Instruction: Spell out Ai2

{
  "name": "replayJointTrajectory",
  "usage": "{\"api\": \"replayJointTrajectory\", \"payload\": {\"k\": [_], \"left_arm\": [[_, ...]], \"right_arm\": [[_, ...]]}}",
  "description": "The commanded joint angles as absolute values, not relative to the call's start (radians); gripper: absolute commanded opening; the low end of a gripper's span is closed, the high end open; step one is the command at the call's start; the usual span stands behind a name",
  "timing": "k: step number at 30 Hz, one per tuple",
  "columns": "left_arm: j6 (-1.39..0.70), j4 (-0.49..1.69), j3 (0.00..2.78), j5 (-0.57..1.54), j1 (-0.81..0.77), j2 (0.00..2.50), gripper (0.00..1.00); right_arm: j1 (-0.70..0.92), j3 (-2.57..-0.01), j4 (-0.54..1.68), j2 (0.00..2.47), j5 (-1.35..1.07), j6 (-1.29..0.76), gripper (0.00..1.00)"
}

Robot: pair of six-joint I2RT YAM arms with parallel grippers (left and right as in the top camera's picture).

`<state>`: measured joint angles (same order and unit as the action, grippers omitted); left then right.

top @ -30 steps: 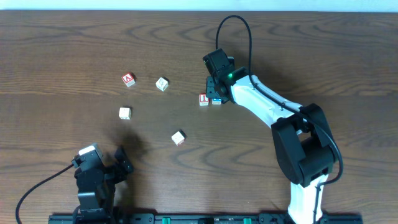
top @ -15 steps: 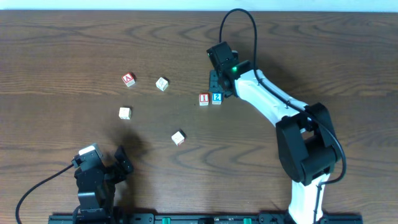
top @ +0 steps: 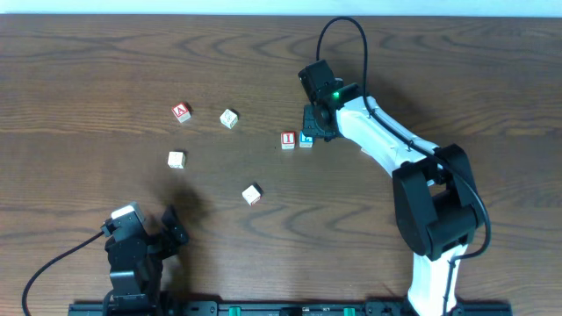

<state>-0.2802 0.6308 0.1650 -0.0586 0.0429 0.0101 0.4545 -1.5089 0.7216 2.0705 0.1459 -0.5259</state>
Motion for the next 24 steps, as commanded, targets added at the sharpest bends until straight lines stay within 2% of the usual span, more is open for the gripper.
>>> {"api": "replayJointTrajectory", "payload": {"k": [1,24], "left_arm": [[-0.273,0.632,0.154,-0.058,0.039,0.004,0.95],[-0.273,0.632,0.154,-0.058,0.039,0.004,0.96]], "right_arm": [[0.447,-1.525,0.735,2.082,0.128,-0.517,0.01],[0.473,-1.504,0.768,2.106,0.065,-0.476,0.02]]}}
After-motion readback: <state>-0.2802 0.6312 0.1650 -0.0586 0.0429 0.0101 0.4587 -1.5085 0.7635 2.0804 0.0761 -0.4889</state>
